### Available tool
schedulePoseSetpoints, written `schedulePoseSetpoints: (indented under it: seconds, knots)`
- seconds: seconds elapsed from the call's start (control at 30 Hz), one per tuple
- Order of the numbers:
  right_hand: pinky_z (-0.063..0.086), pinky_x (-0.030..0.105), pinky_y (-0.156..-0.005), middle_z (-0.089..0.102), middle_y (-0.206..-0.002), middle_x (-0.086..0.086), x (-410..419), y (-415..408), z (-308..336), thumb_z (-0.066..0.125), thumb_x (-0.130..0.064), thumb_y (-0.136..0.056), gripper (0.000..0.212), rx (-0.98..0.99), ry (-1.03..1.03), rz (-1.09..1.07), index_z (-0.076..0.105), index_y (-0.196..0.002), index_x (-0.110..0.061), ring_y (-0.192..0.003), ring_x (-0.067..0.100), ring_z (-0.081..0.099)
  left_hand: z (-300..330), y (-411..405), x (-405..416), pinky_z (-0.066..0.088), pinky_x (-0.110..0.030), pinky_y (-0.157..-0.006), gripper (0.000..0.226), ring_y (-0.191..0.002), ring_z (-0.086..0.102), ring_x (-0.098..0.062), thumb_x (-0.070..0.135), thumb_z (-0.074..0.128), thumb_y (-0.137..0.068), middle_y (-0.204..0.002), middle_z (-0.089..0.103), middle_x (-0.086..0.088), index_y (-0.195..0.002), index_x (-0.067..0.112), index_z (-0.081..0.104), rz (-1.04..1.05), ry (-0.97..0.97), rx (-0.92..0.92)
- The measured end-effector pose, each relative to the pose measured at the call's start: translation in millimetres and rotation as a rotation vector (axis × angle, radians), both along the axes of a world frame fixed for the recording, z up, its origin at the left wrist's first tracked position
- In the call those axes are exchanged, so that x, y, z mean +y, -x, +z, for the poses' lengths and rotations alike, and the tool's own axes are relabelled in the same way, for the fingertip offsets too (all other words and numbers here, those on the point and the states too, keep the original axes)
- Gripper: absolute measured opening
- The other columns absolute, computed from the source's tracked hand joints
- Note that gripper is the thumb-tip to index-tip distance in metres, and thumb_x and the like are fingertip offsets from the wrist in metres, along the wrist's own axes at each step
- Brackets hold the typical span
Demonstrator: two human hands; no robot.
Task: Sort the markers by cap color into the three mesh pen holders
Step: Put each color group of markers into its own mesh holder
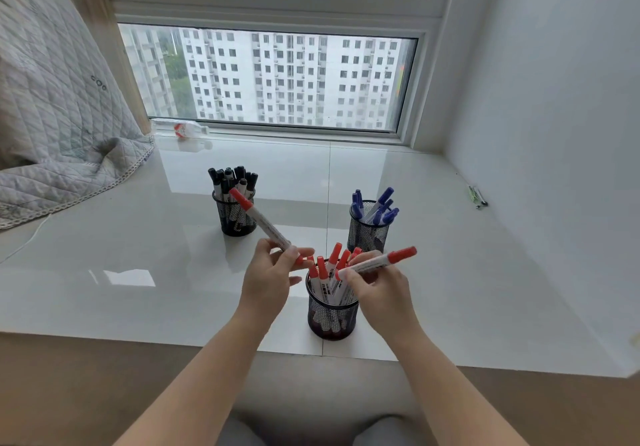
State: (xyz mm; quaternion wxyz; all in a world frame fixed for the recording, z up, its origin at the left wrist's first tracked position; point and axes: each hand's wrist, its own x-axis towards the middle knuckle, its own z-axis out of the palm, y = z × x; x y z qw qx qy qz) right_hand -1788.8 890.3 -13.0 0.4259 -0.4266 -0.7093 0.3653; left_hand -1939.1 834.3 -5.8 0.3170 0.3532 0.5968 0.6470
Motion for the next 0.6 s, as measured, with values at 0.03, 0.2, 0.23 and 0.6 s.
schedulePoseSetpoints:
  seconds: [0.03, 0.2, 0.23, 0.6]
  knots:
    - [0.04, 0.003, -0.059, 0.063, -0.067, -0.013, 0, 0, -2, 0.068, -0.015, -0.08, 0.019, -0.039, -0.011, -0.002, 0.056, -0.068, -0.025, -0.067, -0.006, 0.06, 0, 0, 0, 0.048, -0.029, -0.067, 0.005, -0.077, 0.07, -0.008, 0.019, 0.043, -0.098, -0.087, 0.073, 0.002, -0.093, 0.017, 0.044, 0.017, -0.007, 0.003]
    - [0.041, 0.009, -0.054, 0.061, -0.066, -0.004, 2, -1, -9, 0.064, -0.016, -0.083, 0.012, -0.084, -0.084, -0.012, 0.055, -0.075, -0.02, -0.062, 0.008, 0.058, -2, 2, -1, 0.046, -0.028, -0.07, 0.017, -0.088, 0.066, -0.01, 0.027, 0.042, -0.098, -0.091, 0.071, 0.003, -0.085, 0.019, 0.05, 0.06, 0.005, 0.017]
    - [0.042, 0.011, -0.054, 0.06, -0.067, -0.003, 1, -2, -10, 0.065, -0.015, -0.082, 0.01, -0.098, -0.097, -0.013, 0.056, -0.08, -0.019, -0.062, 0.009, 0.057, -4, 3, -1, 0.046, -0.027, -0.069, 0.017, -0.089, 0.065, -0.009, 0.027, 0.045, -0.097, -0.089, 0.07, 0.005, -0.084, 0.02, 0.053, 0.067, 0.01, 0.035]
    - [0.054, 0.032, -0.063, 0.057, -0.083, -0.005, -1, -4, -19, 0.072, -0.018, -0.079, 0.064, -0.137, -0.221, -0.088, 0.035, -0.131, -0.02, -0.062, 0.018, 0.062, -10, 0, 0, 0.044, -0.025, -0.069, 0.015, -0.077, 0.059, -0.016, 0.018, 0.064, -0.085, -0.081, 0.062, 0.003, -0.087, 0.027, 0.052, -0.009, 0.138, 0.249]
